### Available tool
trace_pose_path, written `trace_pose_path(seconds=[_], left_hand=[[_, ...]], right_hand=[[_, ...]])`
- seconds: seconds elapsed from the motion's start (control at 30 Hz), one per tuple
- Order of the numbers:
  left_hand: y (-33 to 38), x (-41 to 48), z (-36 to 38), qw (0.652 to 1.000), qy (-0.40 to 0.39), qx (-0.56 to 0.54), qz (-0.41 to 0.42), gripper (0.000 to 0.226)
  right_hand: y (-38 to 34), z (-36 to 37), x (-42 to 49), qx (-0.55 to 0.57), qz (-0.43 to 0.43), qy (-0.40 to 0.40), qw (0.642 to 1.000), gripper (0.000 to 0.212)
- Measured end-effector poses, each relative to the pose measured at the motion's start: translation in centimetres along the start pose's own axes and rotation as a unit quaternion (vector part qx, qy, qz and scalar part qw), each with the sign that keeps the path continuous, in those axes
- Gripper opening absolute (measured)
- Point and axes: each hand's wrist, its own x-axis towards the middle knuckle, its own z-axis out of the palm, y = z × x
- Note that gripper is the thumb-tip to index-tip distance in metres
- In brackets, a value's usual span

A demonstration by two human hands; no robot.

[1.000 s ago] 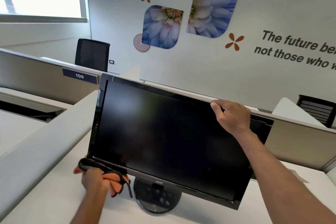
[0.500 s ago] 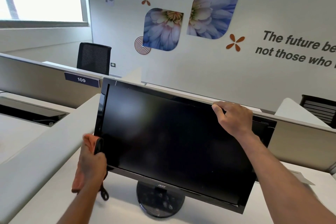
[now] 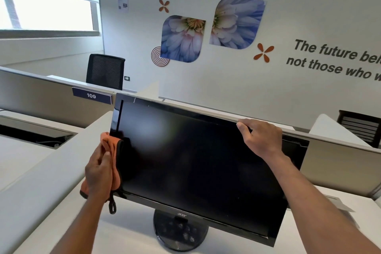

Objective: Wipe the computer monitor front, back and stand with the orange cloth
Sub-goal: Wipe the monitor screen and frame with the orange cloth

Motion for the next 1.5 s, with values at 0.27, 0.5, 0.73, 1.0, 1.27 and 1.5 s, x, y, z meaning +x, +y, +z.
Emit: trace_pose_path(seconds=[0.27,0.5,0.73,1.0,1.27,1.5], left_hand=[[-4.4,1.7,-3.7,0.985,-0.15,0.004,-0.091,0.025],[-1.6,2.9,-1.7,0.98,-0.165,-0.07,-0.088,0.024],[2.1,8.2,-0.6,0.966,-0.232,-0.106,-0.037,0.032],[8.5,10.6,2.7,0.964,-0.223,-0.139,0.052,0.021],[2.0,6.7,-0.6,0.984,-0.168,-0.034,0.044,0.019],[-7.4,0.8,-4.0,0.989,-0.141,0.031,-0.039,0.027]], right_hand=[[0.0,0.1,0.1,-0.001,-0.007,0.008,1.0,0.038],[0.6,0.4,-0.1,-0.004,0.0,0.016,1.0,0.041],[0.5,0.6,0.1,0.0,-0.005,0.019,1.0,0.043],[0.6,0.6,0.1,-0.003,0.004,0.012,1.0,0.041],[0.0,0.5,0.4,0.003,0.01,-0.003,1.0,0.024],[-0.3,0.7,0.8,0.0,0.002,-0.004,1.0,0.038]])
